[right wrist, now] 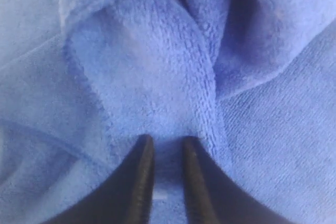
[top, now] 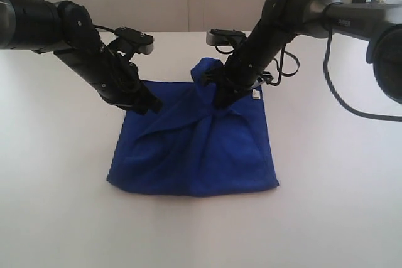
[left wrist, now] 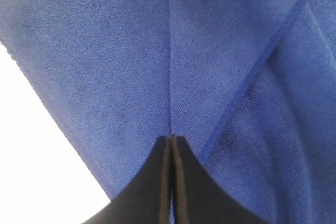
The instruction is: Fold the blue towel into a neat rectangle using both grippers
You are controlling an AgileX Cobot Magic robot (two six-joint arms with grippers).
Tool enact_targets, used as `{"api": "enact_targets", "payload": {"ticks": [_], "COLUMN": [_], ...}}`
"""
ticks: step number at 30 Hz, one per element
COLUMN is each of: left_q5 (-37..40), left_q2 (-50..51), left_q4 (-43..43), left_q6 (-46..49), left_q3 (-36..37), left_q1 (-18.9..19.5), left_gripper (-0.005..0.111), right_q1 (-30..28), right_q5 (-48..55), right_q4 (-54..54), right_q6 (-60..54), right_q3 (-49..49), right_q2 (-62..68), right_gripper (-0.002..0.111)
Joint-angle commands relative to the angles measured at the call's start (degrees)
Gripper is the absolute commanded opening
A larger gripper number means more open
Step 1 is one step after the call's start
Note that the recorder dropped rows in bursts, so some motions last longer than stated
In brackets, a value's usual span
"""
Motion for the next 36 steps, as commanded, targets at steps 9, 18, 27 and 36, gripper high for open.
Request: {"api": "enact_targets", "payload": {"ticks": [9,18,27,36], "left_q5": [1.41,2.38,2.38,2.48], "left_q2": [-0.66,-0.66,-0.66,-0.66], "left_q4": [-0.35,-0.35,-0.35,-0.35], "left_q6": [-0.50,-0.50,-0.50,-0.50], "left_q3": [0.29,0.29,0.29,0.29], "left_q1": [0.09,0.09,0.09,0.09], "left_gripper": [0.000,0.000,0.000,0.000], "right_q1": [0.03,0.03,0.03,0.03], "right_q5": [-0.93,-1.55,-2.19,-2.38], "right_q4": [1.76,-6.36,-5.70,-3.42], "right_q6": [-3.19,0.66,0.66,-1.83], "right_q3": [0.17,0.17,0.17,0.17], "right_q2": [-2.97,-2.87,-0.06,-0.41], "right_gripper": [0.000,0.026,0.032,0.002]}}
